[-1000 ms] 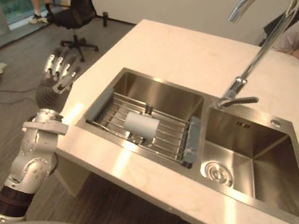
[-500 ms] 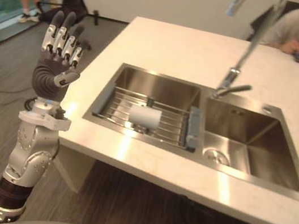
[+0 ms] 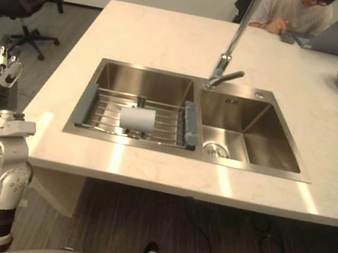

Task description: Walk over to the sink, pick up the cup, carry it to the dishwasher, place the cup inside the dishwasher, then close the dishwasher door

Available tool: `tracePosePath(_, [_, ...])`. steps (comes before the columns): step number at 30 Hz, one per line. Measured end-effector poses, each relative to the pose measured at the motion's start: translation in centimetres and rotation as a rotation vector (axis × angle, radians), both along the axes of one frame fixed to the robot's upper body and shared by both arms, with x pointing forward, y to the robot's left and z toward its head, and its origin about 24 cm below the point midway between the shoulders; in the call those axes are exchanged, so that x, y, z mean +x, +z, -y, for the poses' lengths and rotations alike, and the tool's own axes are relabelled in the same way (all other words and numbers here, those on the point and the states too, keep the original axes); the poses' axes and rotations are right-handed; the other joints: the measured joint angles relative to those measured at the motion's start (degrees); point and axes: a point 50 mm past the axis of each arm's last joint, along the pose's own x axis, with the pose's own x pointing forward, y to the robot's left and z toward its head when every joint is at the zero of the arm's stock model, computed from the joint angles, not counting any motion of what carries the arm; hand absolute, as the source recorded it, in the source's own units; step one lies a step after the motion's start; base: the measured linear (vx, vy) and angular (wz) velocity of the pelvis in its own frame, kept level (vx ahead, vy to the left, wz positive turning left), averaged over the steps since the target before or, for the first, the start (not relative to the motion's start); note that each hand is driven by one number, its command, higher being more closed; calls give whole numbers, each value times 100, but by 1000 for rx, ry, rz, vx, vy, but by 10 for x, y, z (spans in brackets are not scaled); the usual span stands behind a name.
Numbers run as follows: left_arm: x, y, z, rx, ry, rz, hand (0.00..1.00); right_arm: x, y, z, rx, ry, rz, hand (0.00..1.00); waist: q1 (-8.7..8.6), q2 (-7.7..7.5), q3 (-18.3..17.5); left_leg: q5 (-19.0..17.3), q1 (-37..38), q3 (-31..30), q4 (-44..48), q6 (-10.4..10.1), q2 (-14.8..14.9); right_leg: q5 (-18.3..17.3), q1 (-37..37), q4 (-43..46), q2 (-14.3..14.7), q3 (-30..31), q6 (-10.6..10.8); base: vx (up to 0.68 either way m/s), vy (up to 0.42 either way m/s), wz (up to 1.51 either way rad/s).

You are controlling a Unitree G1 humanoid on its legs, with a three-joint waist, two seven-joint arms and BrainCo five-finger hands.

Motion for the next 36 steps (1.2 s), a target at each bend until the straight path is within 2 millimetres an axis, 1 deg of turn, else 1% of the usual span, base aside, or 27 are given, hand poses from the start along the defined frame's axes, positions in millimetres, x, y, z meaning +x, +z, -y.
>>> tracePosePath(2, [4,-13,-2,-44,32,-61,0,-1,1,5,-14,-3,-5,0,-99,110,71,38,-124,-117,2,-27,39,0,-2,-50,48,-206,-36,-59,-82,25])
tracePosePath(3, [5,-16,-3,-51,37,-71,0,-1,1,7,-19,-7,-6,0,-112,156,96,45,-144,-127,-10,-23,43,9,7,-80,60,-260,-53,-59,-77,19])
tracePosePath(4, [8,-22,-3,-55,39,-91,0,-2,2,12,-31,-16,-9,0,-122,246,147,57,-159,-138,-83,-6,44,29,8,-125,85,-287,-82,-50,-51,5])
tracePosePath(5, [9,-25,-3,-56,39,-100,0,-3,3,14,-35,-27,-10,0,-124,277,163,78,-156,-136,-161,24,28,42,11,-150,88,-293,-95,-78,-58,7])
tracePosePath(6, [12,-28,1,-54,22,-106,0,-9,4,19,-34,-80,-15,0,-143,285,171,220,-123,-159,-402,76,-41,86,14,-219,58,-332,-120,-54,-39,12])
tracePosePath(7, [14,-27,5,-52,7,-102,0,-12,4,21,-36,-100,-17,0,-158,295,163,296,-116,-200,-508,84,-73,130,20,-258,43,-369,-89,-39,-40,31])
tracePosePath(8, [19,-21,14,-45,-30,-82,0,-17,4,23,-39,-139,-19,0,-185,312,153,467,-124,-300,-690,96,-146,209,48,-363,27,-473,-74,15,-23,35])
tracePosePath(9, [21,-17,18,-37,-47,-67,0,-18,4,24,-40,-160,-17,0,-186,319,148,570,-123,-354,-816,110,-196,272,60,-458,13,-501,-71,21,-18,38])
tracePosePath(10, [23,-13,22,-20,-56,-53,0,-19,5,26,-42,-190,-8,0,-184,363,120,662,-114,-411,-921,113,-233,366,85,-610,6,-547,-58,23,6,24])
tracePosePath(11, [23,-11,24,-17,-64,-46,0,-18,5,27,-38,-220,9,0,-163,348,130,718,-100,-410,-981,102,-255,470,157,-779,8,-592,-52,14,17,17])
tracePosePath(14, [21,-11,28,-22,-85,-40,0,-12,6,25,-26,-239,35,0,-104,308,150,713,-15,-405,-998,143,-275,625,385,-1081,10,-642,-10,-23,20,9])
tracePosePath(16, [17,-4,31,4,-119,7,0,-7,5,19,-17,-237,55,0,-61,289,147,653,-40,-393,-992,203,-292,705,472,-1256,19,-661,-24,-61,24,2])
tracePosePath(18, [14,3,36,40,-156,50,0,-4,4,12,1,-225,75,0,-25,284,143,613,-34,-379,-979,193,-294,813,581,-1464,39,-663,-40,-29,18,-4])
tracePosePath(19, [13,6,40,67,-174,62,0,-3,4,9,4,-212,80,0,-16,287,120,605,-26,-365,-981,191,-297,860,622,-1568,51,-659,-37,11,18,-5])
tracePosePath(21, [14,7,49,126,-211,53,0,0,5,11,-9,-197,95,0,-18,308,97,607,-25,-361,-989,182,-297,873,619,-1587,54,-659,-19,0,0,0])
tracePosePath(23, [17,5,66,225,-278,9,0,5,6,11,-23,-148,108,0,-23,321,42,645,-7,-364,-992,120,-294,884,612,-1596,63,-656,-8,43,14,-2])
tracePosePath(24, [18,4,70,255,-291,-5,0,7,6,10,-22,-145,111,0,-26,320,27,647,-7,-370,-994,116,-295,899,608,-1597,63,-647,-24,52,15,-1])
tracePosePath(26, [21,2,85,370,-329,-50,0,12,6,9,-22,-114,117,0,-23,308,-21,653,26,-406,-995,108,-312,911,606,-1600,55,-627,-25,58,22,2])
tracePosePath(28, [24,0,96,472,-352,-81,0,15,6,9,-20,-103,120,0,-25,296,-54,657,27,-422,-995,106,-337,946,606,-1602,39,-614,-19,18,11,1])
tracePosePath(30, [30,-2,107,654,-340,-131,0,18,7,13,-26,-100,126,0,-38,278,-80,667,27,-438,-995,122,-398,975,605,-1605,0,-596,-9,0,0,0])
tracePosePath(33, [38,-7,113,832,-293,-188,0,17,7,14,-26,-103,117,0,-78,228,-128,687,21,-444,-995,155,-466,1002,596,-1607,-62,-569,13,-44,25,1])
tracePosePath(36, [46,-16,106,920,-222,-267,0,11,5,12,-10,-110,90,0,-136,146,-196,669,-5,-411,-985,174,-500,1024,584,-1608,-83,-488,41,-64,12,-9])
